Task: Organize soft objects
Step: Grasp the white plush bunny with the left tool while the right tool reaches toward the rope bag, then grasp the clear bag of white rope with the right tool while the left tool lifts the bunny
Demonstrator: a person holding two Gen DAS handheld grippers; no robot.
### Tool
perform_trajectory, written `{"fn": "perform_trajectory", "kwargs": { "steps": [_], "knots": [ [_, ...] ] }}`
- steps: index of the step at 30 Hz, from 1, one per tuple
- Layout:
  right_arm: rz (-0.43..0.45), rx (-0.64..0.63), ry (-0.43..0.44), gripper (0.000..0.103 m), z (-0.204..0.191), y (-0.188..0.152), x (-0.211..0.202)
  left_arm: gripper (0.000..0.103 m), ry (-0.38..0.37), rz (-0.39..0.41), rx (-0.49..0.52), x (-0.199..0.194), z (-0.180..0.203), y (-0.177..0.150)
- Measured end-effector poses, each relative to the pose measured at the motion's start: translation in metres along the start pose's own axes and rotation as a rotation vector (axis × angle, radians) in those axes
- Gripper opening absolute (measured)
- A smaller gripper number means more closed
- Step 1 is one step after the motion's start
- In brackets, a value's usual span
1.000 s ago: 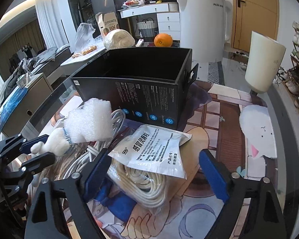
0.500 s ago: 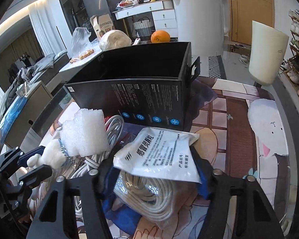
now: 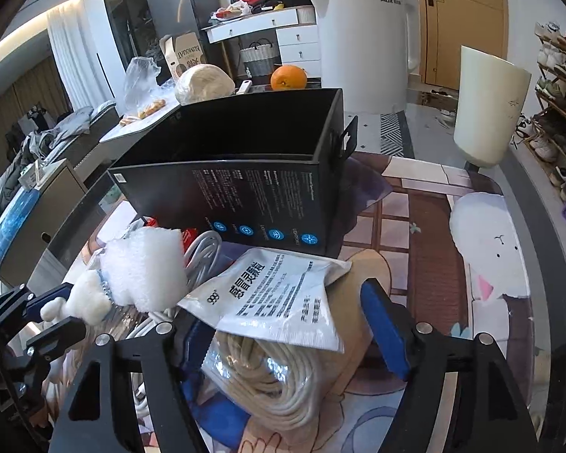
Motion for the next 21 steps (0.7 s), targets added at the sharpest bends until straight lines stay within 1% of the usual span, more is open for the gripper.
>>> {"fn": "perform_trajectory", "kwargs": {
  "steps": [4,6,7,8,10,15,18,19,21],
  "knots": [
    [-0.014,-0.004,-0.005,0.074,-0.002,0.001,0.007,0.029,0.000,0.000,-0.001,0.000,0.000,0.000],
    [-0.019,0.005,-0.003,0.066,-0.002,0.002,0.011,0.029,-0.001,0.000,-0.001,0.001,0.000,0.000],
    [-0.019,0.008,-0.002,0.058,-0.001,0.003,0.011,0.029,0.000,0.001,-0.001,0.000,0.000,0.000],
    [-0.014,0.008,-0.002,0.054,-0.001,0.005,0.011,0.029,-0.001,0.000,0.000,0.001,0.000,0.000],
    [-0.005,-0.001,0.001,0.052,-0.003,0.007,0.011,0.029,0.000,0.000,0.001,0.001,0.000,0.000],
    [0.022,0.002,-0.004,0.052,-0.003,0.010,0.007,0.029,-0.001,0.001,0.000,0.001,-0.001,0.000],
    [0.017,-0.005,0.006,0.053,-0.007,0.009,0.005,0.029,0.000,0.002,-0.004,0.000,-0.001,0.000],
    [0.011,-0.008,0.005,0.054,-0.007,0.009,0.005,0.029,0.000,0.003,-0.004,0.000,-0.001,0.000],
    [-0.006,-0.016,0.022,0.062,-0.010,0.007,0.002,0.029,0.002,0.006,-0.005,-0.001,-0.002,0.000]
  ]
}}
Point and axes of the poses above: each gripper's, at about its wrist camera, not at the fingertips, and x roughly the way its jaws point, z to its right, y to its top, the point moved 9 cm from there along x, roughly the way its jaws point, and after that the axes turned 15 degrees about z, right-handed, at the moved point
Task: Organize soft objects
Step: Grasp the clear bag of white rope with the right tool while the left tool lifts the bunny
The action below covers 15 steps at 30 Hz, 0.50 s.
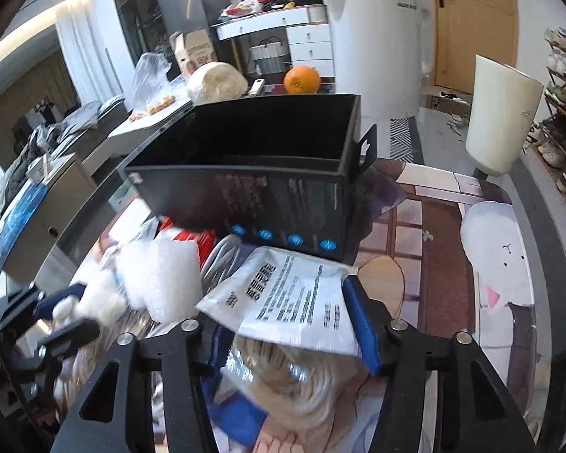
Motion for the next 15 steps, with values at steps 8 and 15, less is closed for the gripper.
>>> {"fn": "perform_trajectory", "kwargs": {
  "steps": [8,15],
  "knots": [
    [-0.052,-0.067,0.057,0.085,-0.005,-0.022,-0.023,0.029,-0.006,0.021,-0.016,-0.005,-0.001,0.002],
    [-0.100,-0.181,0.087,0.087,-0.008,-0.036,-0.017,0.029,-0.008,0.025,-0.033,-0.006,-0.003,0.003]
  ]
}}
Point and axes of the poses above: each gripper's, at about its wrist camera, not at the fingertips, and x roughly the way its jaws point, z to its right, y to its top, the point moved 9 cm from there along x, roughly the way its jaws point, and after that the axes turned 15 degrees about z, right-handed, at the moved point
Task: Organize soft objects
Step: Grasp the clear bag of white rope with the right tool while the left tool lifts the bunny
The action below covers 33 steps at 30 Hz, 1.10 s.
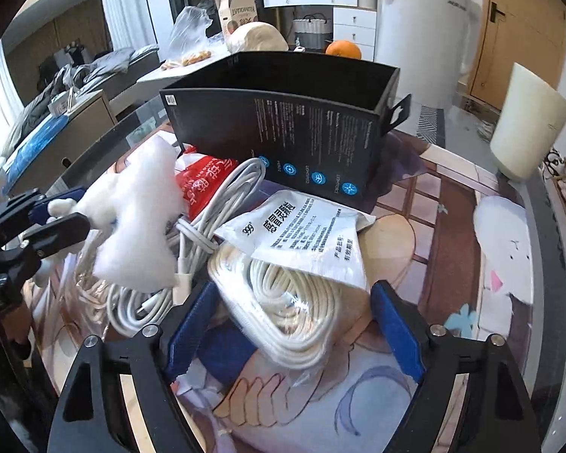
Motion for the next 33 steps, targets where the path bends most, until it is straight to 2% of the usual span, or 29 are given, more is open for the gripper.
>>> {"fn": "perform_trajectory", "kwargs": {
  "steps": [4,8,14,20,33],
  "knots": [
    [-0.005,-0.041,0.014,0.086,-0.003,0.002,0.009,0.029,-0.002,0.004,-0.004,0.000,0.000,0.000],
    [0.010,-0.073,0.031,0.056,-0.008,0.005,0.012,0.029,-0.003,0.011,-0.009,-0.002,-0.001,0.001],
    [0.023,-0.095,0.031,0.041,-0.013,0.004,0.004,0.029,-0.005,0.032,-0.021,-0.007,-0.001,0.005],
    [0.059,-0.080,0.025,0.037,-0.014,-0.003,-0.013,0.029,-0.003,0.064,-0.037,-0.013,-0.004,0.010],
    [0.215,-0.032,0.052,0.037,-0.031,0.005,-0.075,0.029,-0.017,0.140,-0.051,-0.025,0.001,0.035]
  ]
}}
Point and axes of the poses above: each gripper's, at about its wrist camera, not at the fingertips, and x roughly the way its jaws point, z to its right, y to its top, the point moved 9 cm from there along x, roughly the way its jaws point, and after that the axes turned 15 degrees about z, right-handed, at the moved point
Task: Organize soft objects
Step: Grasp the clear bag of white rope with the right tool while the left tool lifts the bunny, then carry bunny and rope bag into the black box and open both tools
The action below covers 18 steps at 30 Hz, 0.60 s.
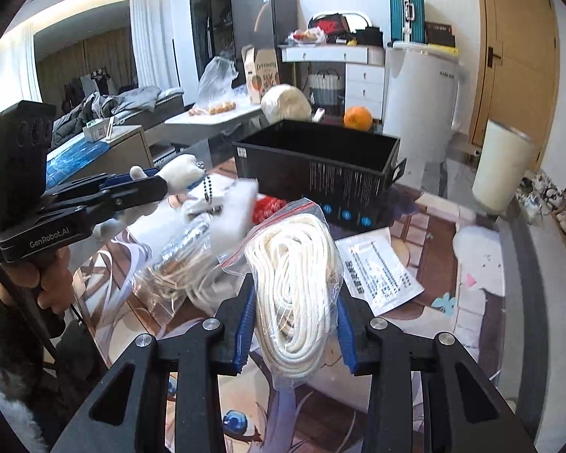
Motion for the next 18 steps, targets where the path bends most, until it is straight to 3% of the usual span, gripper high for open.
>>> {"fn": "perform_trajectory", "kwargs": {
  "steps": [18],
  "knots": [
    [0.145,0.035,-0.079,0.037,0.019,0.056,-0.009,0.029,0.004,0.064,0.013,0.020,-0.003,0.037]
  ]
}}
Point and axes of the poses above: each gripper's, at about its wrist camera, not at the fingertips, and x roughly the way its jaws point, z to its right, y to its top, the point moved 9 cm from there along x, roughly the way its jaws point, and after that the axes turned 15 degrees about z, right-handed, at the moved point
